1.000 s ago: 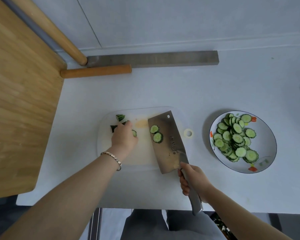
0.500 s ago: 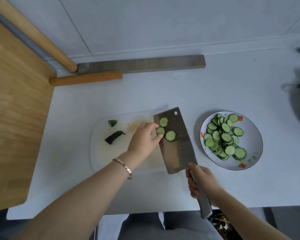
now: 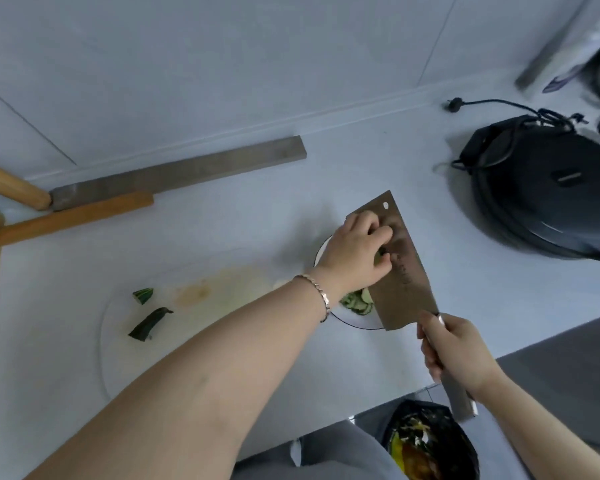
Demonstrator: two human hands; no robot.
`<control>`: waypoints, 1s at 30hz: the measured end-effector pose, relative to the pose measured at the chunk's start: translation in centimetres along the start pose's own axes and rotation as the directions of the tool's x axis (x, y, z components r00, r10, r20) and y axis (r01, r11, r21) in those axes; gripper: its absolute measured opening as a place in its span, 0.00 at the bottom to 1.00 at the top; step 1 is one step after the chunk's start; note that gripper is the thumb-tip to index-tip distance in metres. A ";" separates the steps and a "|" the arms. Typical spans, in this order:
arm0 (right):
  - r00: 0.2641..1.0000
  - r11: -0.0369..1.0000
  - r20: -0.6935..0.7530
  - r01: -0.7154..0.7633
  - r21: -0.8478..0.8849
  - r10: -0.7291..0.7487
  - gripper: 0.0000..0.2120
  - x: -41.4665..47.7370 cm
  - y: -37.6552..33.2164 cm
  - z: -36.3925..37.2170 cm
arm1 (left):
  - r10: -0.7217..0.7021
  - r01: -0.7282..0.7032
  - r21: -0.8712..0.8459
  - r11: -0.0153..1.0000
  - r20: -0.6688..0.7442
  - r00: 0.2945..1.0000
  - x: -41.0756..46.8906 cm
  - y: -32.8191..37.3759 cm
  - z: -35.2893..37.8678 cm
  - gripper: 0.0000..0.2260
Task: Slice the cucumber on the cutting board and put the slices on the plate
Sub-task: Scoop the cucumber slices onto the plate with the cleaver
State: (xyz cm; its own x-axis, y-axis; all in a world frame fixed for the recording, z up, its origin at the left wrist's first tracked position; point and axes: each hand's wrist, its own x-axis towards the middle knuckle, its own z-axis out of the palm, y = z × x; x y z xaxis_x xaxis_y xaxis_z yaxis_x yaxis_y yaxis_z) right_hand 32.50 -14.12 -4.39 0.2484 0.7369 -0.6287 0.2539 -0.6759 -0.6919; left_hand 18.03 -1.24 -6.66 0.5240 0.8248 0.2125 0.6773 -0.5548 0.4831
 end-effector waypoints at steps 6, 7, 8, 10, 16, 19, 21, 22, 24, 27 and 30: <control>0.999 1.000 -0.053 0.009 0.016 -0.008 0.15 0.4 0.8 -2.2 | -0.143 0.145 0.017 0.989 0.310 0.940 0.2 0.1 2.3 0.07; 0.998 1.000 -0.059 0.012 0.013 -0.011 0.15 0.5 0.9 -2.3 | -0.180 0.165 0.072 0.984 0.361 0.915 0.2 -0.1 2.3 0.06; 0.998 1.000 -0.063 0.020 0.004 -0.020 0.16 0.5 0.8 -2.4 | -0.205 0.170 0.122 0.978 0.388 0.899 0.0 -0.4 2.2 0.06; 0.996 0.999 -0.070 0.048 -0.025 -0.050 0.16 0.4 0.7 -2.5 | -0.250 0.211 0.140 0.967 0.384 0.889 -0.5 -0.8 1.6 0.07; 0.994 0.999 0.111 0.002 0.047 -0.007 0.20 0.5 0.5 1.4 | -0.534 0.538 -0.073 0.840 0.067 0.843 -7.1 -4.1 -2.0 0.05; 0.978 0.992 0.206 -0.068 0.105 0.045 0.22 1.4 1.8 5.8 | -0.672 0.671 -0.028 0.741 -0.060 0.739 -12.5 -7.4 -3.8 0.07; 0.962 0.983 0.261 -0.124 0.133 0.086 0.22 1.7 2.5 8.6 | -0.750 0.757 0.028 0.652 -0.120 0.650 -16.0 -9.4 -5.3 0.11; 0.955 0.979 0.278 -0.148 0.139 0.105 0.21 1.8 2.8 9.6 | -0.772 0.783 0.054 0.619 -0.140 0.620 -17.3 -10.0 -5.8 0.12; 0.937 0.976 0.320 -0.184 0.119 0.137 0.20 1.8 3.4 11.6 | -0.816 0.833 0.077 0.548 -0.167 0.553 -20.1 -11.1 -7.0 0.15; 0.924 0.973 0.347 -0.207 0.105 0.159 0.20 1.8 4.2 13.5 | -0.886 0.893 0.105 0.438 -0.116 0.448 -22.9 -12.2 -8.1 0.23; 0.931 0.973 0.329 -0.203 0.110 0.157 0.20 2.0 4.5 14.7 | -0.949 0.946 0.097 0.308 -0.044 0.313 -25.0 -13.3 -8.4 0.26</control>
State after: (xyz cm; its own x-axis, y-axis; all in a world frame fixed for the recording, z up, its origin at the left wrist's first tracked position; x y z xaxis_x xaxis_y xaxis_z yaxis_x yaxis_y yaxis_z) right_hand 20.44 -15.52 -13.99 -0.0361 0.5839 -0.8110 0.0937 -0.8060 -0.5845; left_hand -8.40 -13.58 -11.20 -0.5010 0.7896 -0.3544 0.7546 0.5990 0.2679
